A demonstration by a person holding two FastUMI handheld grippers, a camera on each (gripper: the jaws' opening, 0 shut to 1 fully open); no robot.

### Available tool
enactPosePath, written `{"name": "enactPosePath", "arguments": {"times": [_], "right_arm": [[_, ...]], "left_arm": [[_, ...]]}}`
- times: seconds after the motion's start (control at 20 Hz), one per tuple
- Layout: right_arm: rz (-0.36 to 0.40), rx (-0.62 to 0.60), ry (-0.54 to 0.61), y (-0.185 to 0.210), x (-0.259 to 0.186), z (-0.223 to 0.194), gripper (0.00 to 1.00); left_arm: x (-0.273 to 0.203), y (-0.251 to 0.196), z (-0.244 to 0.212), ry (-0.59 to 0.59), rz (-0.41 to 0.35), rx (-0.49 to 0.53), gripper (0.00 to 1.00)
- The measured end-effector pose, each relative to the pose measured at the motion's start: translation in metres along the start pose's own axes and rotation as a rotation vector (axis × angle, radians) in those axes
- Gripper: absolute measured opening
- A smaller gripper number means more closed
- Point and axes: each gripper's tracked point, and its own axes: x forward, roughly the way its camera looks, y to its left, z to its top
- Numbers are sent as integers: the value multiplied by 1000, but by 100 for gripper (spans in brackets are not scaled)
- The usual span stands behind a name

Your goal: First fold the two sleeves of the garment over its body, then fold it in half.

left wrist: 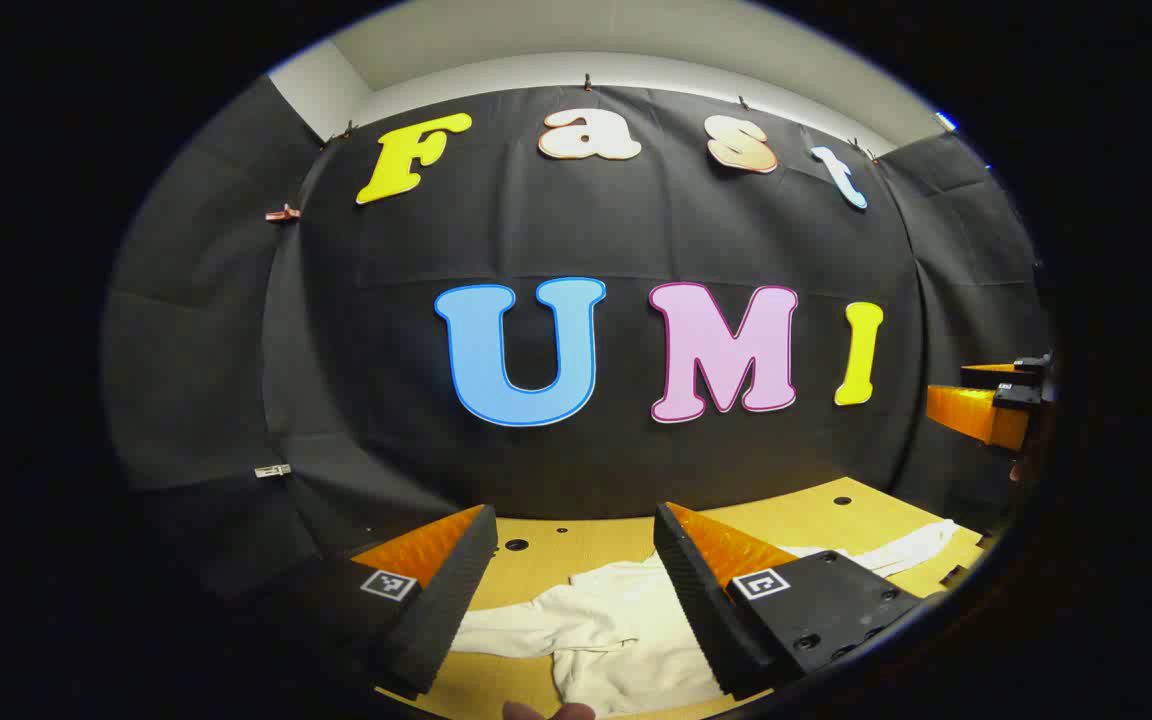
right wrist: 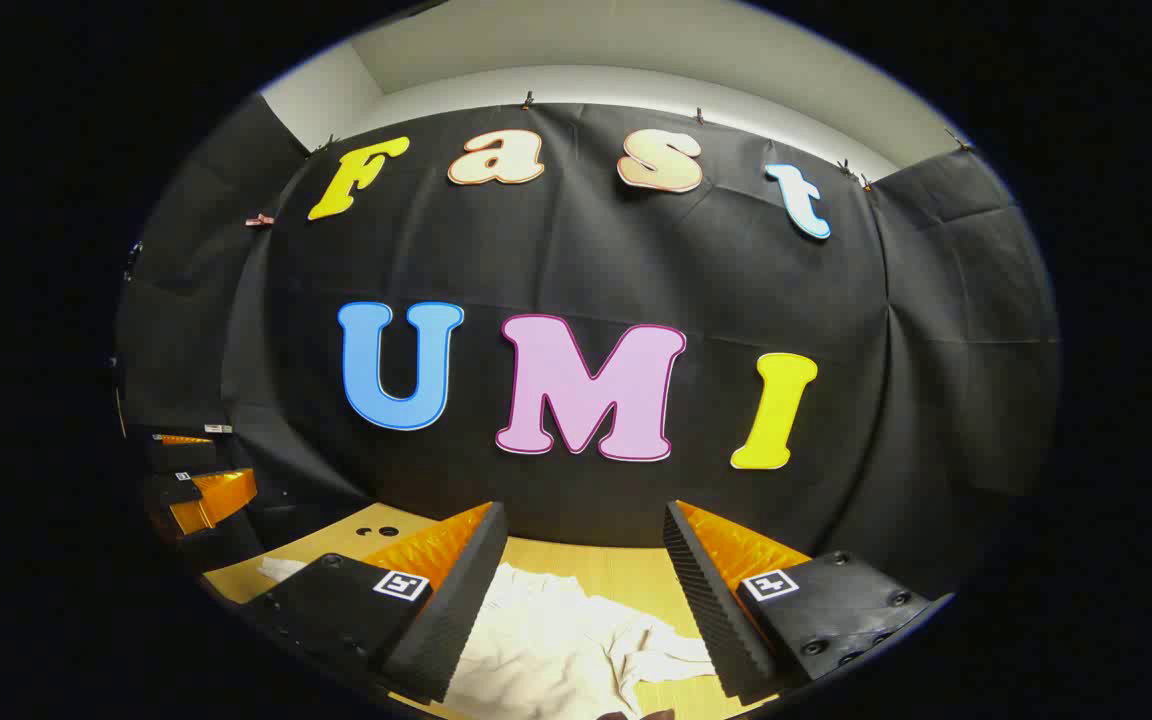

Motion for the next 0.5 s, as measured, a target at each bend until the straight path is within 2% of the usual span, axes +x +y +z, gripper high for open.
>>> {"name": "enactPosePath", "arguments": {"times": [0.3,0.5], "right_arm": [[-12,-1,10,-4,4,-4,98],[-31,4,18,-24,3,-9,97]], "left_arm": [[4,-11,-1,7,-13,15,99],[8,-21,-3,13,-20,22,99]]}}
